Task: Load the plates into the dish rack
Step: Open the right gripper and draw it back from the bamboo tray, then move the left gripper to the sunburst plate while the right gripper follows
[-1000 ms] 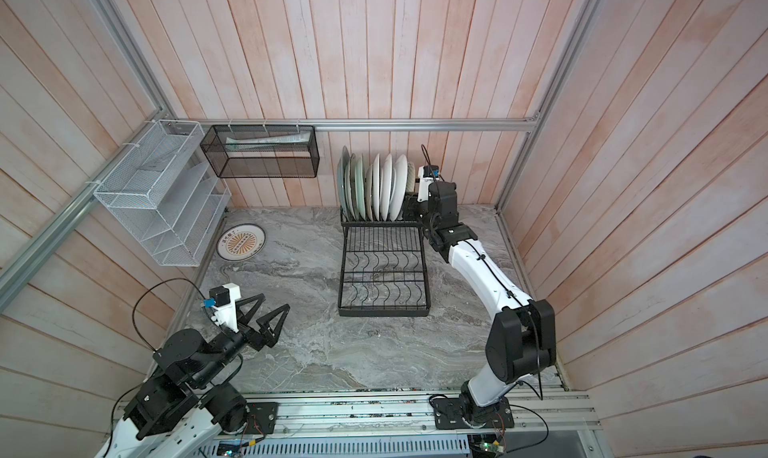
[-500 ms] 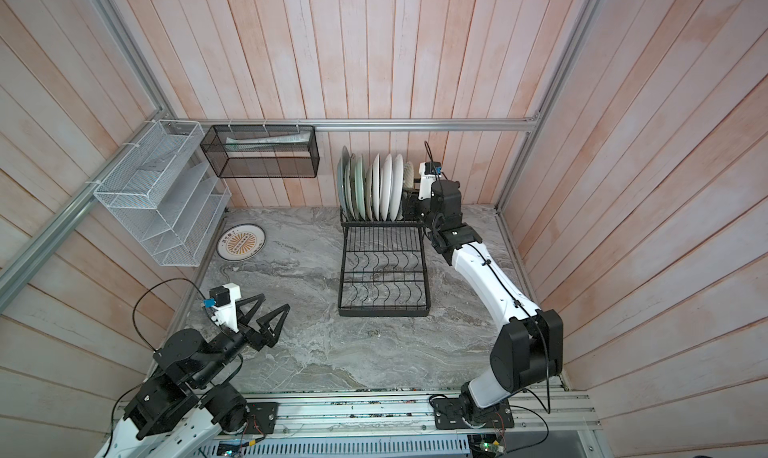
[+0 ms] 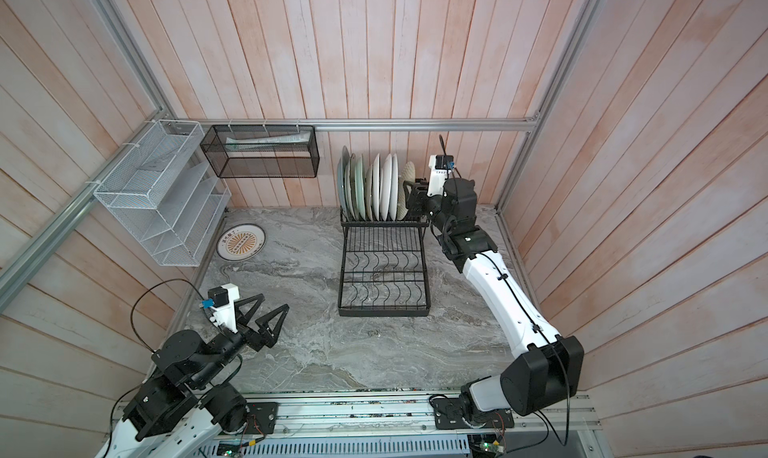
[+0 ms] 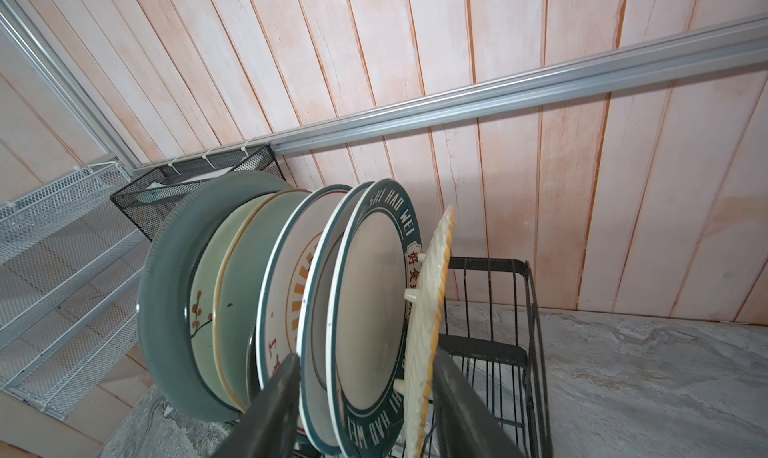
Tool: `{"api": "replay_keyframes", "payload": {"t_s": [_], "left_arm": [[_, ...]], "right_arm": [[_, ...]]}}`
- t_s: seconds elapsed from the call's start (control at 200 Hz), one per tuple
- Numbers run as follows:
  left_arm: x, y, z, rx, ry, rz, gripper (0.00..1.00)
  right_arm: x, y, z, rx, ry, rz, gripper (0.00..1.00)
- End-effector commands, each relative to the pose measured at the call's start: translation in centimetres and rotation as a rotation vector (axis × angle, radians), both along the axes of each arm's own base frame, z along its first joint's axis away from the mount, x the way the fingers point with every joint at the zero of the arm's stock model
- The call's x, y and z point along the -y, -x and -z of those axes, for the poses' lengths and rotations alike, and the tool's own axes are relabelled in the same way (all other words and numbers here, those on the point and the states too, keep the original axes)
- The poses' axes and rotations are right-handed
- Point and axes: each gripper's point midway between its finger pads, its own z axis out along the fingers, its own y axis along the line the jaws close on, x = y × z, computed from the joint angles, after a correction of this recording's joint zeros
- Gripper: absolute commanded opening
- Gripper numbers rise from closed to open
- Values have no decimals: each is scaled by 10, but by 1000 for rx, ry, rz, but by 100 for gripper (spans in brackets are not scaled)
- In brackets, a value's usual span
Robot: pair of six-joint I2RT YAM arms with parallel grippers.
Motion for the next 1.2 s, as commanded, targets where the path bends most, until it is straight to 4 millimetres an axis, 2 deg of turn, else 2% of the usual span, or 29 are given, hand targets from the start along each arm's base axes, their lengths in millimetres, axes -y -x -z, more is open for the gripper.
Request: {"api": "replay_keyframes", "payload": {"t_s": [0.0,0.145,0.28,0.42,0.53,0.605,0.82,0.94,1.075,1.195], "left_arm": [[-3,-1,-3,13,17,-17,100],[-5,-2,0,-2,21,-32,100],[-5,-6,4,-35,23,-49,100],[-2,-12,13,-89,4,-58,100],[-2,-18,22,-141,-17,-82,100],[-4,-24,32,-185,-23,-119,100],[-12,-45,76,-351,-14,-254,100],[-20,-63,89,-418,69,-297,100],[-44,-92,104,-524,263,-345,100],[-83,-118,120,-599,405,-452,99]], "right_arm": [[10,14,-17,41,2,24,54],[19,37,-34,90,-26,32,64],[19,73,-47,125,-96,-39,68],[18,120,-36,171,-180,-138,80],[12,147,-9,178,-222,-210,90],[3,157,15,149,-212,-257,98],[-20,178,77,151,-123,-297,98],[-34,187,107,157,-100,-317,98],[-50,196,136,162,-49,-333,98],[-59,203,153,182,-14,-339,98]]}}
